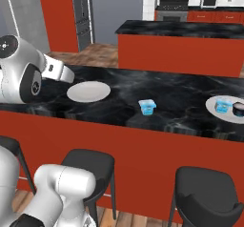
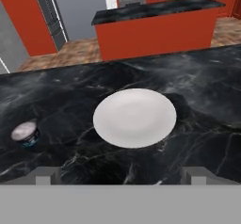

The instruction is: Place two yogurt containers on each plate.

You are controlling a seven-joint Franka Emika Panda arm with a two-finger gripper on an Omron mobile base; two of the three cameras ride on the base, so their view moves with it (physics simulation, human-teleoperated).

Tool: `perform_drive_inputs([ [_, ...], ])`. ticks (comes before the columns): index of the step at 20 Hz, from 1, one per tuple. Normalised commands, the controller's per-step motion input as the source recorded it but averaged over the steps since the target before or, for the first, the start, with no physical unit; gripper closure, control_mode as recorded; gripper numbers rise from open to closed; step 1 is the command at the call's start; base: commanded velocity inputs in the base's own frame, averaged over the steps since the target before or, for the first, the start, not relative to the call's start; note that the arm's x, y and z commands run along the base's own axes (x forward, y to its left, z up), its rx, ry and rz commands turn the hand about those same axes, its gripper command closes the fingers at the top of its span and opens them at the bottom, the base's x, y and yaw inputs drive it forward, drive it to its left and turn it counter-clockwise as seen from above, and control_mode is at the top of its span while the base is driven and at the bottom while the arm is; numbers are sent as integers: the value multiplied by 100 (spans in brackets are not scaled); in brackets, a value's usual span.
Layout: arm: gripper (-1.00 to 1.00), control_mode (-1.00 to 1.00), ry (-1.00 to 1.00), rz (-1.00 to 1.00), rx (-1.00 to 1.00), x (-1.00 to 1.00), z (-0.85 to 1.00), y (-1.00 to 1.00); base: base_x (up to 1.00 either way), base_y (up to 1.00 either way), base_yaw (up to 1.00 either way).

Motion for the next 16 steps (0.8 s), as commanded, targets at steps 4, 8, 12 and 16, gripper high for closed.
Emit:
perform_drive_inputs([
  [4, -100, -100, 7, 0, 2, 50, 0, 0, 50, 0, 1],
  [8, -100, -100, 31, -5, 0, 67, 0, -28, 0, 0, 0],
  [12, -100, -100, 23, -32, -5, 8, -5, -48, 0, 0, 0],
  [16, -100, -100, 12, -62, -1, 6, -18, -42, 0, 0, 0],
])
